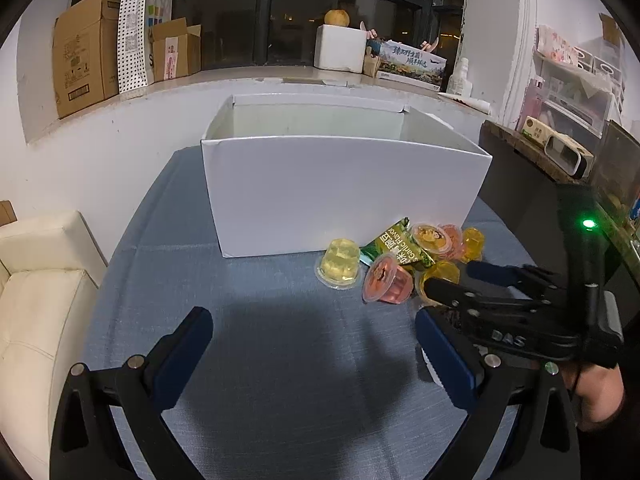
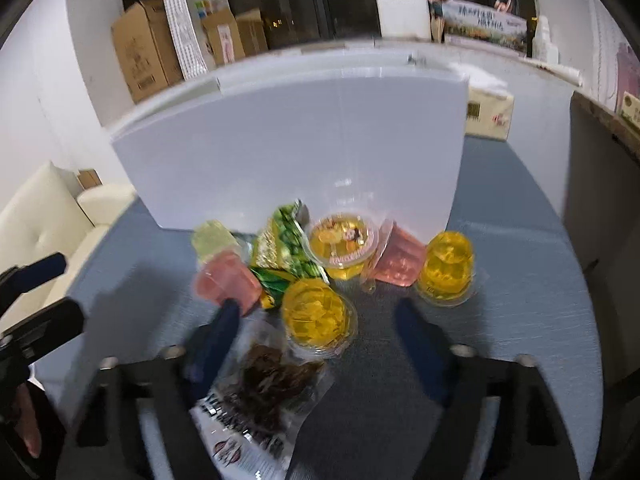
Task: Organize snacks
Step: 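Grasp a yellow jelly cup with the right tool while the left tool grasps a pink jelly cup, then carry both jelly cups over the white box and open both tools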
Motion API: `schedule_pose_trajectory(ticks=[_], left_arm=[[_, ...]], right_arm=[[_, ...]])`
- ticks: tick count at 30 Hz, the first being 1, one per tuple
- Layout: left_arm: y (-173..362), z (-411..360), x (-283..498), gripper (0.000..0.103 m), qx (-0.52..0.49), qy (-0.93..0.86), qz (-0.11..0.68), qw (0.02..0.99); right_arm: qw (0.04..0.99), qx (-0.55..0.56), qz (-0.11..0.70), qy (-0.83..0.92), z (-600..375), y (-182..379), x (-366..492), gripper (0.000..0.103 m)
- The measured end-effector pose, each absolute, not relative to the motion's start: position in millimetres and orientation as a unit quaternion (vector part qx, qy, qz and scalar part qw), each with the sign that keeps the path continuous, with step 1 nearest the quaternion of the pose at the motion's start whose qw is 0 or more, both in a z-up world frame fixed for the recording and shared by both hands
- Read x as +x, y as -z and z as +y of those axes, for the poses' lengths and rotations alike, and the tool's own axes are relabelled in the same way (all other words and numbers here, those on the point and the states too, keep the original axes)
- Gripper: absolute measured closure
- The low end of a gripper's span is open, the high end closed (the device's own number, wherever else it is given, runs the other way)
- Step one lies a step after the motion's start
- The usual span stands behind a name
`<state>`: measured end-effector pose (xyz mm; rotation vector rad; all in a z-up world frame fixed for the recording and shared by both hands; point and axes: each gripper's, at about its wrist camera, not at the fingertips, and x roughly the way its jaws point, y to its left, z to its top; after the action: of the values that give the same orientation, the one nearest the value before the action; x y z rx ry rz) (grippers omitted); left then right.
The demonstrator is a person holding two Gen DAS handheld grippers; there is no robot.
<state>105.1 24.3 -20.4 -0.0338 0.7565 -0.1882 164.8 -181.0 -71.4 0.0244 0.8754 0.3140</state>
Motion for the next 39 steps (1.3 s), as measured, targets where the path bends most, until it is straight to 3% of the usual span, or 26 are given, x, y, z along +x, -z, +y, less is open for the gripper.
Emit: schedule_pose_trajectory(ticks=[4,18,31,32,34,38,39], left_arm=[[22,25,106,0.0,-0.018,0.092,0.371,0.924],[24,13,120,0.0,-0.015,0.112,0.377,0.919],[52,-60,165,0.001,0.091,0.137,0.4,0.902],[57,-63,170,0.002,0.096,0.133,0.41,0.897],[66,-66,178,0.022,0.095,0.136,0.426,0.889],[70,-66,182,0.036,0.102,0.13,0.428,0.888],[70,-66,182,0.05,0.099,0.137,0.43,0.887]], right_arm=[[0.889,0.031,0.427,-0.164,-184,74,171,0.062],[0.904,0.048,0.393,-0.161,-199,52,153,0.067],[0.923,0.137,0.331,-0.14,-260,18,105,0.067],[0.923,0.138,0.331,-0.14,-260,18,105,0.067],[0.922,0.139,0.332,-0.142,-260,19,107,0.067],[0.921,0.14,0.334,-0.144,-261,21,109,0.067],[0.921,0.14,0.335,-0.145,-261,22,109,0.067]])
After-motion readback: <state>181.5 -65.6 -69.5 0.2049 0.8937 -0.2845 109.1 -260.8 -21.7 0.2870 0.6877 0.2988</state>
